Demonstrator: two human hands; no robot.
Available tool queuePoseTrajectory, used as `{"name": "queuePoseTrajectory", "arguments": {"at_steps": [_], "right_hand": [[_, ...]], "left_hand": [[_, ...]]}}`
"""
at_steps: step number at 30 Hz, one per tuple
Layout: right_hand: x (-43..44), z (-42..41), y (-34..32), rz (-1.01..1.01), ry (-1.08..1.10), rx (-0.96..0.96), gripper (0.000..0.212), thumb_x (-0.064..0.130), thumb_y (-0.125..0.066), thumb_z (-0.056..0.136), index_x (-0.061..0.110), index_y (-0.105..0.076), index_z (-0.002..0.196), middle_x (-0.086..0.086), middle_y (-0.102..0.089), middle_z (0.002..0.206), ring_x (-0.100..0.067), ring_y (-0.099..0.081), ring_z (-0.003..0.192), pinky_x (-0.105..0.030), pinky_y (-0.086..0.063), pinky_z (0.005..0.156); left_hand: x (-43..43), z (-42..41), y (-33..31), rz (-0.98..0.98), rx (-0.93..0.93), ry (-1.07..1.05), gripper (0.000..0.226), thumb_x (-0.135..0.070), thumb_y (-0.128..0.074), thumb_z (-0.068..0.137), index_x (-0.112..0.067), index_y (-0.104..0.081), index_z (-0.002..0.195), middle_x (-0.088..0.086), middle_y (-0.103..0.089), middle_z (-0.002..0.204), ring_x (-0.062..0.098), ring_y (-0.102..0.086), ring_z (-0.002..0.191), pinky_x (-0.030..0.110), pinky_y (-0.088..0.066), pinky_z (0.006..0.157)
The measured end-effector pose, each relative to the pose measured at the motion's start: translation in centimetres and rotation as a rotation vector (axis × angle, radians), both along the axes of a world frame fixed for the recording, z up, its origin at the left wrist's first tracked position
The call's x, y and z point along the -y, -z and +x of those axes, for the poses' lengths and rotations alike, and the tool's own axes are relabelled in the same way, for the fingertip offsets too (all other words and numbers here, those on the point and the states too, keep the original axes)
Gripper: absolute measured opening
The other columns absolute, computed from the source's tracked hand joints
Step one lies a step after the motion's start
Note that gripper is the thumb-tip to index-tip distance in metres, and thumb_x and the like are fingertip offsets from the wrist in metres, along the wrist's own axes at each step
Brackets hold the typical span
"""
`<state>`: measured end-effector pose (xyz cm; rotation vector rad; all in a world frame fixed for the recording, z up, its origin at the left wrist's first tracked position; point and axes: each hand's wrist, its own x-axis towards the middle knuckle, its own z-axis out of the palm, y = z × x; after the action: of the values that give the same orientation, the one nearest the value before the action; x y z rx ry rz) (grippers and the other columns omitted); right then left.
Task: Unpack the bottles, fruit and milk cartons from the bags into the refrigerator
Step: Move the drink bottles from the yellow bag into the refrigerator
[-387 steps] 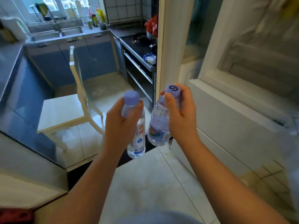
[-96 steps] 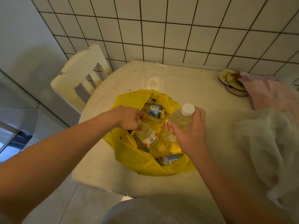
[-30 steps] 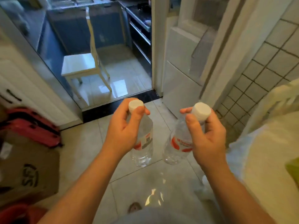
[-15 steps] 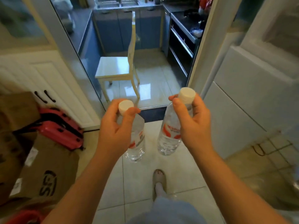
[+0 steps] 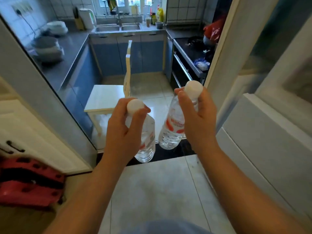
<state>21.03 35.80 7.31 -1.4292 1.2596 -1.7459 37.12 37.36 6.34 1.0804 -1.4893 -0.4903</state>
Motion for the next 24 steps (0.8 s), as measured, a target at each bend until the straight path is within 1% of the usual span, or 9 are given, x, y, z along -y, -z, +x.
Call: {"name": "queuePoseTrajectory", "arguments": {"at_steps": [4,7,9,12,15,18,20,22,24], "right_hand": [[4.0,-5.3,-0.2,0.044,0.145,0.021,0.026,0.038,-0.062,0.094,0.018,-0.061,0.111,0.013,-0.062,0.090,0.005,-0.062,0.088,-0.007,-0.049,0.071],[5.9,-9.7,-0.4,0.041,0.303,0.013,0.021,0.032,-0.061,0.096,0.021,-0.061,0.114,0.015,-0.063,0.097,0.003,-0.063,0.094,-0.006,-0.049,0.075],[6.6,-12.6,-0.6,0.014,0.399,0.009,0.013,0.029,-0.061,0.096,0.026,-0.060,0.109,0.013,-0.064,0.098,0.000,-0.063,0.095,-0.008,-0.049,0.077],[7.4,-17.1,-0.9,-0.017,0.554,0.006,0.007,0.026,-0.061,0.096,0.032,-0.060,0.101,0.015,-0.065,0.092,-0.003,-0.064,0.090,-0.013,-0.051,0.077],[8.0,-21.5,-1.0,-0.030,0.703,-0.014,0.007,0.031,-0.061,0.094,0.030,-0.061,0.101,0.008,-0.066,0.094,-0.010,-0.064,0.091,-0.018,-0.053,0.078],[9.0,-26.3,-1.5,-0.059,0.868,-0.048,0.011,0.025,-0.061,0.095,0.019,-0.062,0.103,0.007,-0.064,0.090,-0.005,-0.062,0.085,-0.014,-0.050,0.074],[9.6,-29.1,-2.5,-0.083,0.960,-0.068,0.015,0.018,-0.061,0.096,0.007,-0.063,0.106,0.001,-0.065,0.089,-0.001,-0.061,0.081,-0.013,-0.049,0.072],[10.1,-31.7,-3.6,-0.107,1.045,-0.058,0.015,0.014,-0.061,0.096,0.003,-0.064,0.107,0.001,-0.065,0.088,0.002,-0.061,0.080,-0.013,-0.049,0.071],[10.8,-34.2,-4.7,-0.153,1.127,-0.060,0.015,0.015,-0.061,0.096,0.004,-0.065,0.105,0.002,-0.066,0.089,0.002,-0.062,0.081,-0.013,-0.049,0.071]], "left_hand": [[6.5,-5.4,0.3,-0.034,-0.037,0.148,0.031,-0.033,-0.045,0.096,-0.005,-0.060,0.096,-0.016,-0.065,0.087,0.003,-0.062,0.085,0.009,-0.044,0.072],[11.0,-10.6,0.3,-0.022,-0.075,0.307,0.019,-0.034,-0.047,0.097,-0.019,-0.058,0.096,-0.008,-0.066,0.085,0.009,-0.064,0.079,0.016,-0.049,0.065],[13.6,-14.4,0.1,-0.017,-0.081,0.437,0.009,-0.034,-0.047,0.097,-0.028,-0.055,0.095,-0.003,-0.065,0.085,0.013,-0.063,0.077,0.021,-0.051,0.063],[17.2,-20.4,-0.1,-0.029,-0.073,0.593,0.017,-0.034,-0.048,0.096,-0.019,-0.058,0.096,0.004,-0.064,0.087,0.017,-0.060,0.076,0.024,-0.050,0.065],[20.5,-26.3,-0.5,-0.049,-0.066,0.698,0.028,-0.037,-0.047,0.094,-0.012,-0.059,0.097,0.004,-0.066,0.089,0.016,-0.062,0.083,0.020,-0.049,0.072],[23.9,-32.7,-1.1,-0.064,-0.084,0.826,0.026,-0.049,-0.046,0.095,-0.026,-0.058,0.098,0.000,-0.066,0.092,0.017,-0.064,0.086,0.029,-0.055,0.075],[25.8,-36.6,-1.9,-0.092,-0.092,0.885,0.035,-0.063,-0.043,0.095,-0.031,-0.055,0.101,-0.001,-0.067,0.096,0.018,-0.066,0.089,0.031,-0.057,0.078],[27.5,-40.2,-3.1,-0.108,-0.120,0.955,0.032,-0.064,-0.042,0.094,-0.035,-0.053,0.102,-0.011,-0.066,0.097,0.018,-0.066,0.090,0.032,-0.058,0.079],[28.9,-43.8,-4.4,-0.137,-0.153,1.036,0.022,-0.055,-0.044,0.094,-0.036,-0.052,0.100,-0.024,-0.064,0.094,0.010,-0.065,0.091,0.021,-0.056,0.078]]}}
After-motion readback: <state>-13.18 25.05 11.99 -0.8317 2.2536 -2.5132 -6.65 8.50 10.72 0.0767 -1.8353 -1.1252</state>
